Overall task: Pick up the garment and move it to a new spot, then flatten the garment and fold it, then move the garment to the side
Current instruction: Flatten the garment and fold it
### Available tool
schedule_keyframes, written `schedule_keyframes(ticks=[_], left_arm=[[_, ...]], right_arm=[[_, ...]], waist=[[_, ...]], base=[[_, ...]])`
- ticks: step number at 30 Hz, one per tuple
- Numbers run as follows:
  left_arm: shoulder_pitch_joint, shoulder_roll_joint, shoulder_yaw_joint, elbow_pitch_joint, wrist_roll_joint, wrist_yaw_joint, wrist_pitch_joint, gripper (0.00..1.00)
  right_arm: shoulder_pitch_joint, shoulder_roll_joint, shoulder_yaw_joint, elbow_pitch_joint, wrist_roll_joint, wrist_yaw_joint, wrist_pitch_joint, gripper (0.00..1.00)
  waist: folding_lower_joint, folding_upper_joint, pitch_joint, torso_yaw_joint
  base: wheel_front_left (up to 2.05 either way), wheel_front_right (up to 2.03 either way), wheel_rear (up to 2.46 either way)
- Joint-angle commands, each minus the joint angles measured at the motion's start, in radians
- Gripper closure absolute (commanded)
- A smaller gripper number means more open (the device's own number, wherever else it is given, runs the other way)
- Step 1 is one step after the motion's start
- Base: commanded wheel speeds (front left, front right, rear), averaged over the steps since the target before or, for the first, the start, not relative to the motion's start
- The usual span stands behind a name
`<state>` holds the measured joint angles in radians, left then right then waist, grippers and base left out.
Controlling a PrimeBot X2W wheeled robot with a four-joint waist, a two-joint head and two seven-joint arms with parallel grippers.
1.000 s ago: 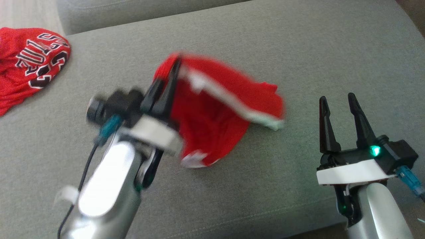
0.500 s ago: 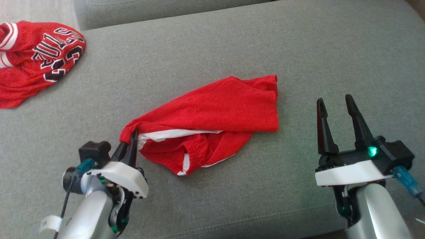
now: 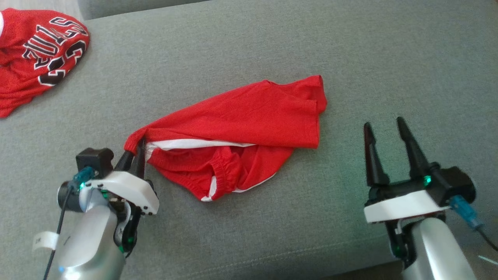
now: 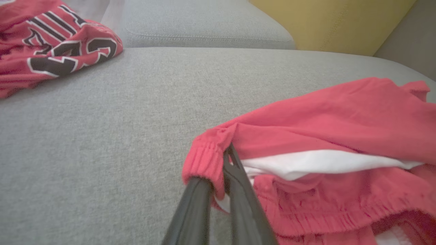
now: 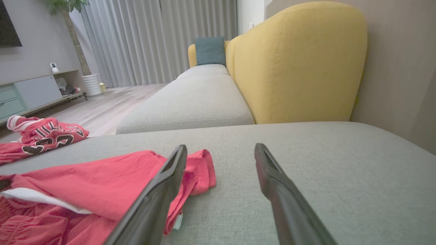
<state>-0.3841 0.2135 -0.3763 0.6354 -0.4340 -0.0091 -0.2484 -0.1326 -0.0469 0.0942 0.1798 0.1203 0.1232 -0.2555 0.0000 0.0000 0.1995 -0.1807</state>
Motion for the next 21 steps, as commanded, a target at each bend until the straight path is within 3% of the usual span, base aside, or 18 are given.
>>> schedule_keyframes(ticks=[1, 13, 21], left_arm=[[-0.029, 0.017, 0.040, -0.010, -0.006, -0.003, -0.012, 0.00], [0.059, -0.028, 0.069, -0.089, 0.019, -0.017, -0.013, 0.00], [0.220, -0.067, 0.113, -0.298, 0.054, 0.003, -0.013, 0.00]], right_arm=[[-0.026, -0.003, 0.036, -0.012, -0.007, 0.008, -0.006, 0.00], [-0.041, -0.003, 0.074, 0.096, -0.010, 0.008, -0.006, 0.00], [-0.124, -0.003, 0.107, 0.257, -0.038, 0.008, -0.006, 0.00]], waist=[[0.0000, 0.0000, 0.001, 0.005], [0.0000, 0.0000, -0.040, 0.061], [0.0000, 0.0000, -0.067, 0.110]], base=[[0.00, 0.00, 0.00], [0.00, 0.00, 0.00], [0.00, 0.00, 0.00]])
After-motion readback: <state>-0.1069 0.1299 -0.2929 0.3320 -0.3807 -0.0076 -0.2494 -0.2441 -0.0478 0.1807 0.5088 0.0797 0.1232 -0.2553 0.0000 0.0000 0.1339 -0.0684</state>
